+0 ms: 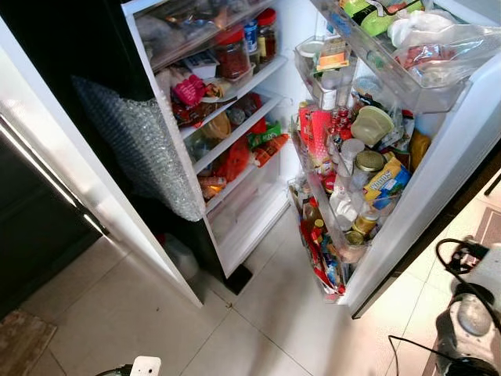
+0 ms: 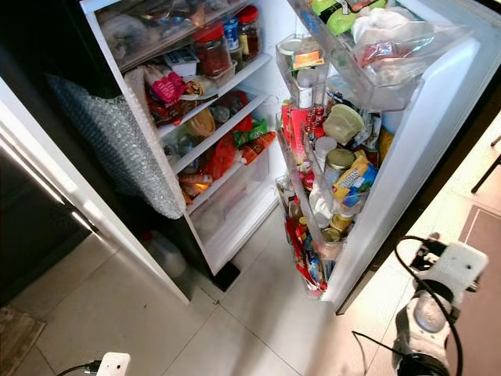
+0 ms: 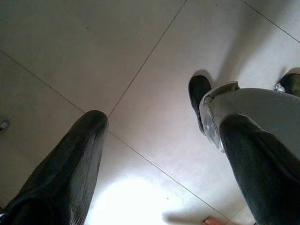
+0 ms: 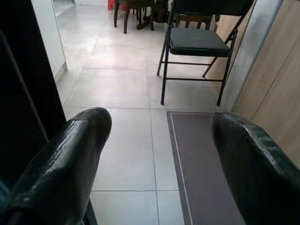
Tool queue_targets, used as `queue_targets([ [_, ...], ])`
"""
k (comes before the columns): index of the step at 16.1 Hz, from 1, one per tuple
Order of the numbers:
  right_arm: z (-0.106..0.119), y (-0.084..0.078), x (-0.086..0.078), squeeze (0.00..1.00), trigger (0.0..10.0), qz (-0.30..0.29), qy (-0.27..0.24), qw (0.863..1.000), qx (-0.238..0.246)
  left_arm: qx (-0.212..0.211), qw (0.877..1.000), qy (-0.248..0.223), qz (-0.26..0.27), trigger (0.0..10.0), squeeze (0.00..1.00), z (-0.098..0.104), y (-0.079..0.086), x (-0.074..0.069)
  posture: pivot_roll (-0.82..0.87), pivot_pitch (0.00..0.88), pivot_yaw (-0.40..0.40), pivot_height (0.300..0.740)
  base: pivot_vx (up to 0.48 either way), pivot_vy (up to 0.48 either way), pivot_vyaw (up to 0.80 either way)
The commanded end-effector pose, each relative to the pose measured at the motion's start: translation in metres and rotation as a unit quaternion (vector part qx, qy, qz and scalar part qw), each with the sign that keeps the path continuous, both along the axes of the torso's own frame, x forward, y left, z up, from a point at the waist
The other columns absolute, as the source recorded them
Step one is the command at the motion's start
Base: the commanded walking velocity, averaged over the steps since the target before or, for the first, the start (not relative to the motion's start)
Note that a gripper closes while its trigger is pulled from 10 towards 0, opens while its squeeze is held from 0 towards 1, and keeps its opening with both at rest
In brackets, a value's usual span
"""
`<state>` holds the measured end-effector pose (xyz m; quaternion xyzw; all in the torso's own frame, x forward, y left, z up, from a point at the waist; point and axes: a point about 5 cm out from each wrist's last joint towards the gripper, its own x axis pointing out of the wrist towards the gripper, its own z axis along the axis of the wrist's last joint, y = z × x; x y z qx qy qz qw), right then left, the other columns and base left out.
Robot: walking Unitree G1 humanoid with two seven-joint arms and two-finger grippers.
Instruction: Restocking fridge
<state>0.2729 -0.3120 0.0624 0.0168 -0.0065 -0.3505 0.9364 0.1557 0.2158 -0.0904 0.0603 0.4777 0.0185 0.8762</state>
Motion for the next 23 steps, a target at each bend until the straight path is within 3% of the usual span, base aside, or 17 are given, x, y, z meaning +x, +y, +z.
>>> queue_targets([
  [1, -0.001, 0.002, -0.001, 0.00, 10.0, 0.002, -0.006, 1.000, 0.003, 0.001, 1.000, 0.018, 0.000, 10.0, 0.00, -0.004, 0.002, -0.011, -0.12, 0.117, 0.065, 0.740, 0.000, 0.000, 0.00],
  [5, -0.004, 0.010, 0.004, 0.00, 10.0, 0.054, -0.014, 0.998, 0.028, 0.003, 1.000, 0.014, -0.012, 10.0, 0.00, -0.004, -0.001, -0.010, -0.11, 0.119, 0.065, 0.740, 0.000, 0.000, 0.00],
  [6, -0.006, 0.021, 0.009, 0.00, 10.0, 0.102, -0.009, 0.994, 0.039, 0.003, 1.000, 0.013, -0.015, 10.0, 0.00, -0.004, -0.002, -0.009, -0.11, 0.117, 0.065, 0.740, 0.000, 0.000, 0.00],
  [12, -0.006, 0.051, 0.023, 0.00, 10.0, 0.214, -0.029, 0.974, 0.074, 0.004, 1.000, 0.009, -0.018, 10.0, 0.00, -0.003, -0.005, -0.005, -0.11, 0.116, 0.065, 0.740, 0.000, 0.000, 0.00],
  [17, -0.006, 0.052, 0.023, 0.00, 10.0, 0.227, -0.033, 0.970, 0.080, 0.004, 1.000, 0.009, -0.018, 10.0, 0.00, -0.003, -0.005, -0.005, -0.11, 0.116, 0.065, 0.740, 0.000, 0.000, 0.00],
  [18, 0.002, 0.092, 0.037, 0.00, 10.0, 0.372, -0.031, 0.926, 0.055, 0.002, 1.000, 0.009, -0.012, 10.0, 0.00, -0.003, -0.004, -0.007, -0.11, 0.120, 0.062, 0.740, 0.000, 0.000, 0.00],
  [19, 0.004, 0.105, 0.039, 0.00, 10.0, 0.420, -0.028, 0.906, 0.044, 0.002, 1.000, 0.009, -0.011, 10.0, 0.00, -0.003, -0.005, -0.007, -0.11, 0.120, 0.061, 0.740, 0.000, 0.000, 0.00],
  [21, 0.009, 0.118, 0.041, 0.00, 10.0, 0.464, -0.035, 0.884, 0.046, 0.002, 1.000, 0.007, -0.011, 10.0, 0.00, -0.003, -0.005, -0.006, -0.11, 0.121, 0.057, 0.740, 0.000, 0.000, 0.00],
  [23, 0.013, 0.123, 0.042, 0.00, 10.0, 0.486, -0.040, 0.872, 0.046, 0.002, 1.000, 0.006, -0.008, 10.0, 0.00, -0.003, -0.005, -0.006, -0.11, 0.121, 0.054, 0.740, 0.000, 0.000, 0.00],
])
